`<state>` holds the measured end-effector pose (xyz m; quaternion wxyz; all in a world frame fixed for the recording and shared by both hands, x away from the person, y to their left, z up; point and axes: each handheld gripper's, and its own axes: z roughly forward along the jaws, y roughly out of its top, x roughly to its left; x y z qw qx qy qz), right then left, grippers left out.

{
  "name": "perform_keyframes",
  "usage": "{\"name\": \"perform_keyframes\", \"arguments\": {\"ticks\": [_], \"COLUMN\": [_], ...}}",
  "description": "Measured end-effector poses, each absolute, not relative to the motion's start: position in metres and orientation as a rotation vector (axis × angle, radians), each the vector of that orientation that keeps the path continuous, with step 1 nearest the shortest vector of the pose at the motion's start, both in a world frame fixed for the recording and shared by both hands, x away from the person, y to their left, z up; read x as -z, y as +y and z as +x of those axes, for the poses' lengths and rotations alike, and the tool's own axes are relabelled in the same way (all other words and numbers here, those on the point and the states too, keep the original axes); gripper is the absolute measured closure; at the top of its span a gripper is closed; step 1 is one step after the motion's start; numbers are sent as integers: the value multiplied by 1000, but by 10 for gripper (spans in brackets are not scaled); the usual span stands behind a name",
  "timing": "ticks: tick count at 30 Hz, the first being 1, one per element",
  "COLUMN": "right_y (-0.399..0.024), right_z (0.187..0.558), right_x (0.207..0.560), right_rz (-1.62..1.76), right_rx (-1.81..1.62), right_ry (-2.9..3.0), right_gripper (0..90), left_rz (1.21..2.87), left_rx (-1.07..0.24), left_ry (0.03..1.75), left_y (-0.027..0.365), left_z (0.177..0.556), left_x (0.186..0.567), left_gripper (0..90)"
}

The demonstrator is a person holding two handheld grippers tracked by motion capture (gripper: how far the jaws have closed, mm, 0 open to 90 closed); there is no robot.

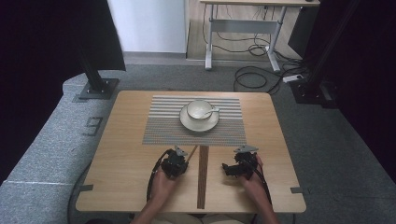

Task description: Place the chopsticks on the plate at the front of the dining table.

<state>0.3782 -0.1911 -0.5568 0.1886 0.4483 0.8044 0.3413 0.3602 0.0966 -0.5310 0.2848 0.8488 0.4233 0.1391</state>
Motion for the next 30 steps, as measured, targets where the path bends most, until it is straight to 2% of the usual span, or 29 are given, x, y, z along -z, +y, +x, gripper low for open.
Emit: {"name": "perform_keyframes", "arguments": {"ticks": [8, 30], "right_y": [-191, -191], "right_z": [378, 378], "right_x": [557, 557], "right_rz": [1260, 1260], "right_rx": [-960, -960], "right_ry": [2263, 2265], "right_gripper": [0, 0], "left_rz": [2278, 2250], "left_rx": [-387, -392], "left_ry": [1125, 1163], "left_y": [96, 104], "left_z": [360, 363], "left_x": [531, 527], "left_gripper": [830, 846]}}
